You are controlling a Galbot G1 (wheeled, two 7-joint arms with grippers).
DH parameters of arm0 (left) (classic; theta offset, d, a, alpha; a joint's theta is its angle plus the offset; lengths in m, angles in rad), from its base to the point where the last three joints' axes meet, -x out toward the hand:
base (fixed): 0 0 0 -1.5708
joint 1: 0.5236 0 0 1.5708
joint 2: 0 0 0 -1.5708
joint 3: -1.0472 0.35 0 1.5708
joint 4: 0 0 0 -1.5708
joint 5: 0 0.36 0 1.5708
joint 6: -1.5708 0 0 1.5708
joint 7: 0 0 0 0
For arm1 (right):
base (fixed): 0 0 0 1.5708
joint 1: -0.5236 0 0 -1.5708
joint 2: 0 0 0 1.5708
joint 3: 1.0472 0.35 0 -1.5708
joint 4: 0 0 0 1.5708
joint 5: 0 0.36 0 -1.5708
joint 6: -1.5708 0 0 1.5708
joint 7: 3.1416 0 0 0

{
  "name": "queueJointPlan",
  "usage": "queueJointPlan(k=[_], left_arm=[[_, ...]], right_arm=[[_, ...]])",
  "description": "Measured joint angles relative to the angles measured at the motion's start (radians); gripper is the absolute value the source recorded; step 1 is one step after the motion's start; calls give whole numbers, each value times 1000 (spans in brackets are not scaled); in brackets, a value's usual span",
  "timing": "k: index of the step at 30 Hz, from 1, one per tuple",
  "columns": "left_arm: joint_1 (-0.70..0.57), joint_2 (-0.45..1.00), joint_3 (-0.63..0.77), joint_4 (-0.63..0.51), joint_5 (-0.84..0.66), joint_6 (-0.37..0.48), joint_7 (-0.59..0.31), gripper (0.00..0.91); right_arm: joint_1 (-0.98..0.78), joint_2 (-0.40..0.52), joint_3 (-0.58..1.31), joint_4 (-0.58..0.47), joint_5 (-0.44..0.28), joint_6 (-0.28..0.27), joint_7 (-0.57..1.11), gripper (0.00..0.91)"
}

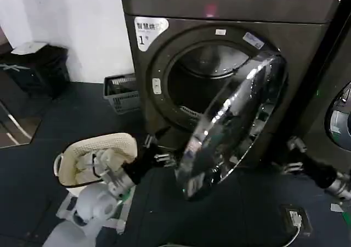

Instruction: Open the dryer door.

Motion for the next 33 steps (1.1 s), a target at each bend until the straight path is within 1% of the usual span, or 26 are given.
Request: queueJointPlan(k=[2,4,8,9,11,15,16,18,22,25,27,30,33], left_arm=[[-13,-2,25,8,0,-3,-1,907],[-25,-1,47,14,-3,-8,-4,907],[-61,14,118,31,-7,-23,-5,907],[-73,14,139,35,-8,-27,-5,907],[-97,6,175,46,-11,-30,-6,907],[-139,-20,237,77,-3,-33,-7,907],[-148,-28,252,86,-1,-34,-6,907],[-168,-42,276,104,3,-37,-7,907],[-211,-72,329,145,12,-46,-6,907],[-240,-93,360,170,12,-46,-5,907],[-256,-110,377,181,15,-46,-3,907],[-277,-136,408,205,32,-53,-2,907],[-301,-160,437,228,43,-65,-2,907]], right_arm=[[-14,-3,41,3,-58,-5,45,907],[-28,-8,84,-6,-94,17,85,907],[-55,-8,169,-43,-105,14,118,907],[-61,-8,188,-52,-98,7,127,907],[-73,-8,231,-76,-61,-28,144,907],[-91,-17,316,-119,26,-78,130,907],[-94,-20,334,-127,43,-81,130,907],[-94,-26,370,-143,48,-79,147,907],[-94,-31,423,-154,100,-108,202,907],[-91,-41,451,-167,97,-114,222,907],[-86,-49,473,-178,96,-133,229,907],[-80,-57,509,-194,73,-151,247,907],[-76,-66,545,-214,56,-159,264,907]])
